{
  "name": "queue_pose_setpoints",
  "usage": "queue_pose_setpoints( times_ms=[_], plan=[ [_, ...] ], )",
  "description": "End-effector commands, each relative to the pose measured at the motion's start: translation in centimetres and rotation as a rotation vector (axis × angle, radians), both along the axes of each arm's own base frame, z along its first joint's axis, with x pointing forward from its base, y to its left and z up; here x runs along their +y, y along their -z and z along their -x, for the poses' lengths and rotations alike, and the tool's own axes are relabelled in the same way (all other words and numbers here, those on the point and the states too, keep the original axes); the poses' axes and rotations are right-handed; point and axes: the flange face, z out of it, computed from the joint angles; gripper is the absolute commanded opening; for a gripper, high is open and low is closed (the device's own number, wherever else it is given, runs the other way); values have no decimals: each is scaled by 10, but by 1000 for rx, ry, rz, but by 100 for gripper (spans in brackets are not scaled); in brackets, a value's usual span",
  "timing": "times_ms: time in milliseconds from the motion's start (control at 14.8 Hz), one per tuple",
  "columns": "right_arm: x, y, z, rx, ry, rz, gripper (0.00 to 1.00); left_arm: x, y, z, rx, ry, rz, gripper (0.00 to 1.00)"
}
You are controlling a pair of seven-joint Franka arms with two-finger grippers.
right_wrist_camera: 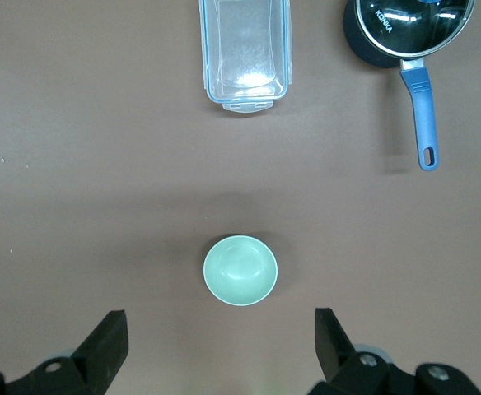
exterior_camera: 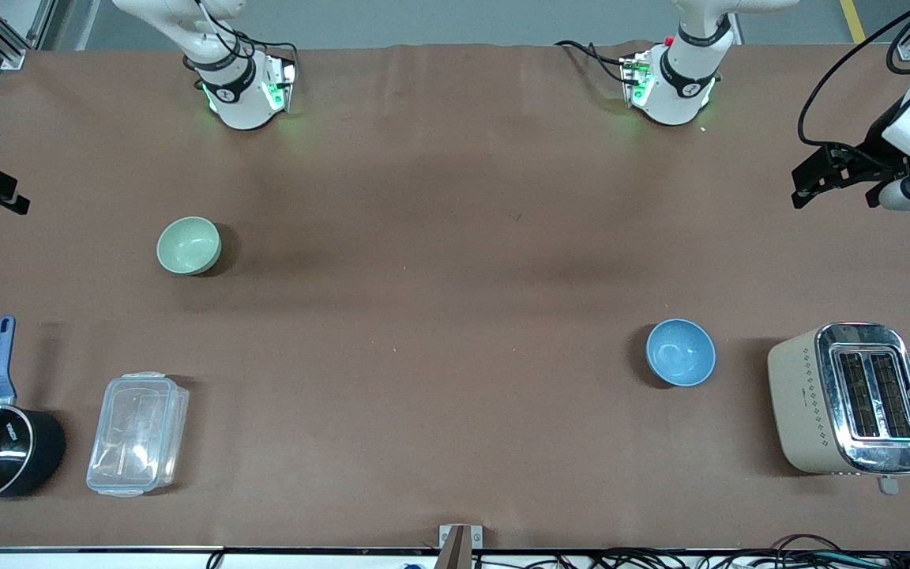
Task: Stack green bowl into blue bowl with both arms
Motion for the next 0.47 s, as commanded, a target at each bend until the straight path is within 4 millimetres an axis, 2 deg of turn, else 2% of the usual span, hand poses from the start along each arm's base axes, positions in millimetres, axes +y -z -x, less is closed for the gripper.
queue_pose_setpoints(
  times_ms=[0,203,407],
  plan=[
    [-3,0,3,3,-3,-14,100,1,-1,-2,-11,12,-2,100],
    [-3,-1,3,2,-3,-14,100,6,6,-22,10,8,-21,100],
    [-4,0,3,3,-3,-15,100,-2,58,-49,92,6,-28,100]
  ],
)
